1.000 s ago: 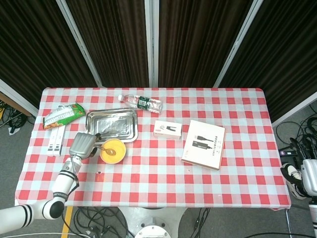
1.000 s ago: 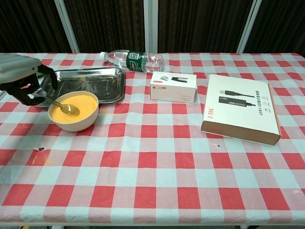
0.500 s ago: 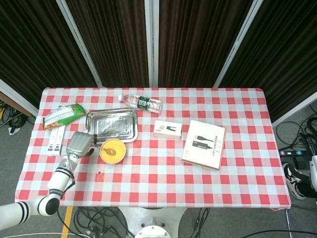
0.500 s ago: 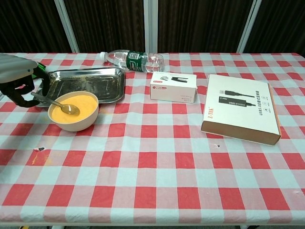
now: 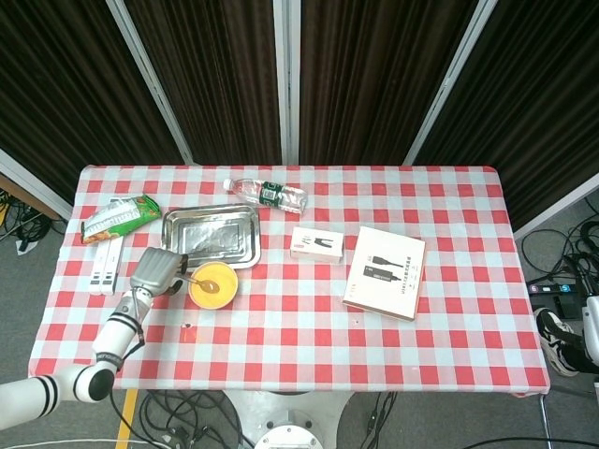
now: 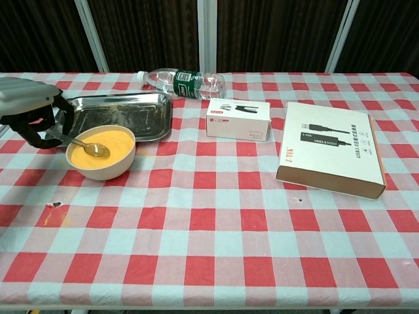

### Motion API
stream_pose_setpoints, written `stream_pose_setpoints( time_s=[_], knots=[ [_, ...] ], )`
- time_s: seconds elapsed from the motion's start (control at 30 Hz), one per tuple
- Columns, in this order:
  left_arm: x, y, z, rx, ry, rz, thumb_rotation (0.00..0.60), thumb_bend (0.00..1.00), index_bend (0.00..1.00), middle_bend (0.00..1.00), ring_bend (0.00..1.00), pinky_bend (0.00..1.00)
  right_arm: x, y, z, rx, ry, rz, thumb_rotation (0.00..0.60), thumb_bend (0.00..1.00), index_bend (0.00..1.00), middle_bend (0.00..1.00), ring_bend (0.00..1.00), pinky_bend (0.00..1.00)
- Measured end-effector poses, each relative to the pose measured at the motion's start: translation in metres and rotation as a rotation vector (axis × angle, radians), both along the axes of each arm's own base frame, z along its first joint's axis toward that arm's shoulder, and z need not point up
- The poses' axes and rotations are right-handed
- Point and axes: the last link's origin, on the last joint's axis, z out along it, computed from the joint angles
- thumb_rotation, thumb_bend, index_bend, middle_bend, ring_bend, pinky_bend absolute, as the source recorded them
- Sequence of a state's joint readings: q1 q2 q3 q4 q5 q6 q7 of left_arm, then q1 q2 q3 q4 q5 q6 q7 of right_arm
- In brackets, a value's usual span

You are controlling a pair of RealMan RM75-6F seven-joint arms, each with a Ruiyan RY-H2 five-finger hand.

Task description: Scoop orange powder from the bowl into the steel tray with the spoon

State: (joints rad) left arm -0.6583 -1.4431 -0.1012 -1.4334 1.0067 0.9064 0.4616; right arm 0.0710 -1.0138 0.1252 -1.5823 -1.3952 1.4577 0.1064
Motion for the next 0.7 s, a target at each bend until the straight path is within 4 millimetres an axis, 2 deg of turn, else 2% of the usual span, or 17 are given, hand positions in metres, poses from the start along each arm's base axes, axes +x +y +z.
stream_pose_setpoints(
  time_s=[0.7],
  knots=[
    [0.0006,0.0026,0.0029,0.015,0.011,-0.002,0.6,0.42,0.65,0.99,0.96,1.0,-0.0004,-0.0003,-0.001,0.002,0.0,-0.001,0.6,0.15,0.09,0.22,0.03,0.12]
  ],
)
